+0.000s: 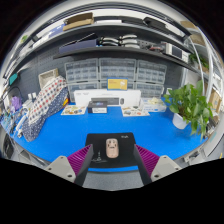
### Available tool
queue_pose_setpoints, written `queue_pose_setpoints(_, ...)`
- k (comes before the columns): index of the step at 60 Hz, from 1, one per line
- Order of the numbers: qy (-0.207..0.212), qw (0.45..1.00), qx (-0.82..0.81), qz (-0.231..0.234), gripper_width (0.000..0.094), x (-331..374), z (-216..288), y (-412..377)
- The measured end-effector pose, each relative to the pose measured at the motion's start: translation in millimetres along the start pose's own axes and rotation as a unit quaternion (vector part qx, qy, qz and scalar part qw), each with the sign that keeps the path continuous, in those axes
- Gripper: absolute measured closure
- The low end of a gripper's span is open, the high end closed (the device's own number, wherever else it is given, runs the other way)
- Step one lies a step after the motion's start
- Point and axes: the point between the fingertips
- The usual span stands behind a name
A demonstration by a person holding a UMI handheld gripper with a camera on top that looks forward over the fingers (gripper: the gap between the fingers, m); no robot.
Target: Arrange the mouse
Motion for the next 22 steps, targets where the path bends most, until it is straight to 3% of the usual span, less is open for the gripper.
queue_pose_setpoints(22,0.010,1.000,-0.004,0.020,0.0122,42,-46,11)
Point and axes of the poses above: the point between the fingertips, and its own axes, seen from behind it with the camera up: y to the right, z up, x backward, against the way the camera looks, and after that the axes turned 13 degrees about -y, right-handed
